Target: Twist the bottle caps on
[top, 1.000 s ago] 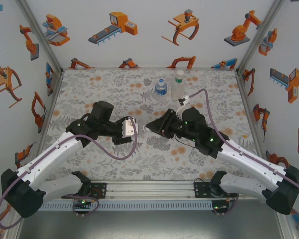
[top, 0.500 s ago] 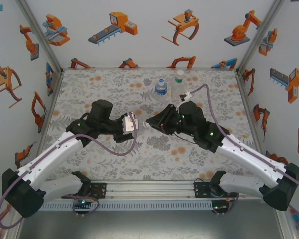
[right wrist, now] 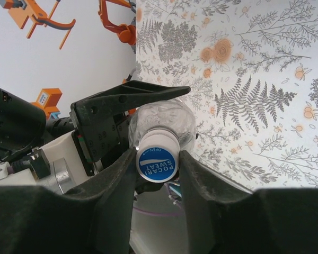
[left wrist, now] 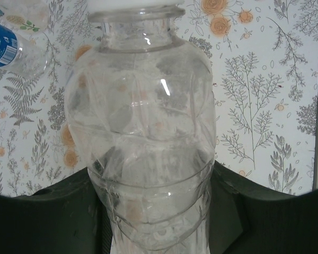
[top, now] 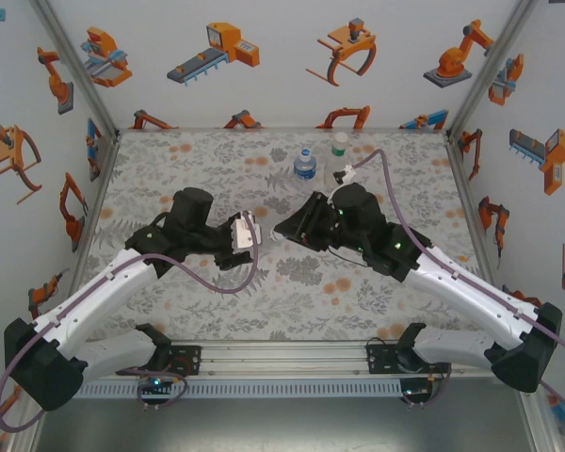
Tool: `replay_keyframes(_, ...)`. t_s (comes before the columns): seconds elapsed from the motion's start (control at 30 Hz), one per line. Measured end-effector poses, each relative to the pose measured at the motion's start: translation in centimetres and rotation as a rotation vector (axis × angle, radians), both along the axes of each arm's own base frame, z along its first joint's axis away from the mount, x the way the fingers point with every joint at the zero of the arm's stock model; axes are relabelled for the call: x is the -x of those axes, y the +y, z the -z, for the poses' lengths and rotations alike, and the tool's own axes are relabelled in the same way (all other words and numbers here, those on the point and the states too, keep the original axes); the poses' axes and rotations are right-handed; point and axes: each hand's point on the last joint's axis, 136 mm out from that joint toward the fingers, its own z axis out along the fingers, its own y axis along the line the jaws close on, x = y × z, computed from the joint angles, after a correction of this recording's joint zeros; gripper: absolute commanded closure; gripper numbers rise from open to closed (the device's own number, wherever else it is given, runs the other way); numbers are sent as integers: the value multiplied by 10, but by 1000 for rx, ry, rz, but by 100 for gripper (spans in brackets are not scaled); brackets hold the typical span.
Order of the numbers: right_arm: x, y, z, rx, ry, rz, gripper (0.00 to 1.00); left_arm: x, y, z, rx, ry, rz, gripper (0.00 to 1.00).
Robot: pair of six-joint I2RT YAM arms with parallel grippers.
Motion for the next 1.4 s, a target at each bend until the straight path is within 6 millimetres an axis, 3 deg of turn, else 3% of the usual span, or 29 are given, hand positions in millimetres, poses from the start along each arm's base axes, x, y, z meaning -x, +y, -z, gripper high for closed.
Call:
replay_keyframes(0.23, -1, -3, -3, 11, -30, 8, 50, 6, -9, -12, 53, -17, 51, 100)
replay_keyframes(0.93, -14, -26, -9, 155, -174, 65, 54, 2, -10, -15, 60, -13, 39, 100)
replay_keyframes(1.4, -4, -51, 19, 410, -166, 5, 62, -31, 5, -31, 126, 19, -114, 100)
